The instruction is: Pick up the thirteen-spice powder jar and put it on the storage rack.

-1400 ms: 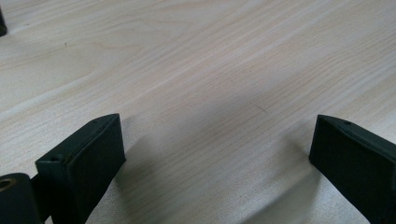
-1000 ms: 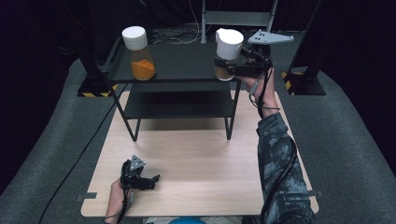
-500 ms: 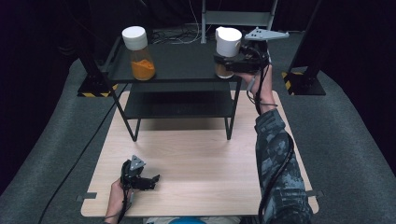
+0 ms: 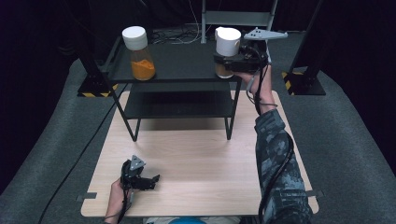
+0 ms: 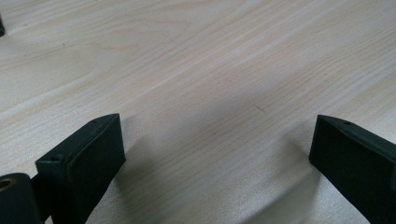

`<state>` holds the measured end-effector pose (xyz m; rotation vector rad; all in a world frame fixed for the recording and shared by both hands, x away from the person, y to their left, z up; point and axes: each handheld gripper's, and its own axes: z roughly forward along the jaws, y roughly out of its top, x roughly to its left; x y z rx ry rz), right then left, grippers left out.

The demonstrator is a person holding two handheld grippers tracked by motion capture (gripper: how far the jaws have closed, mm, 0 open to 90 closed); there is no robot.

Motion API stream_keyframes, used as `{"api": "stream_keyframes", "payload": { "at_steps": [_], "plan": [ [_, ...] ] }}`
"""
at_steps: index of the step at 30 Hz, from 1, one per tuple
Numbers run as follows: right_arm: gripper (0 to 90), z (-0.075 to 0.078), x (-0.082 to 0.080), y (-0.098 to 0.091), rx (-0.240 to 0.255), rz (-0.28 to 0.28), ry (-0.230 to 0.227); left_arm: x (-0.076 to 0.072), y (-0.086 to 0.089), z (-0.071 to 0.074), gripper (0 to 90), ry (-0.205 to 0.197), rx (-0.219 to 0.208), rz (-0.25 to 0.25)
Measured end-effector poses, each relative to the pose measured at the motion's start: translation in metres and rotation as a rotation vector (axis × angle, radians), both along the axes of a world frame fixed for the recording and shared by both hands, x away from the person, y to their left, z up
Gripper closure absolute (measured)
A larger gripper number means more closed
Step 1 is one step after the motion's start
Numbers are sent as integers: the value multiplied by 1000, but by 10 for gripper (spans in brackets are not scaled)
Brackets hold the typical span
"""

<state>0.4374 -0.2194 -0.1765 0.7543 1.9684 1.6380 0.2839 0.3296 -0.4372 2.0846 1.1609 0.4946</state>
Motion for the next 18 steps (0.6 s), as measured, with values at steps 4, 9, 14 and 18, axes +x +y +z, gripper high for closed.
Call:
{"api": "stream_keyframes", "payload": {
  "at_steps": [4,9,14,18],
  "plan": [
    [298,0,0,0,-1,2,-1,0,0,0,29,0,1,-1],
    [292,1,0,0,-3,1,-2,0,0,0,29,0,1,0],
    [167,4,-4,0,-28,-22,11,0,0,0,29,-1,3,-2],
    [94,6,-9,-7,-55,-17,15,0,0,0,29,-1,4,-1]
  ]
}}
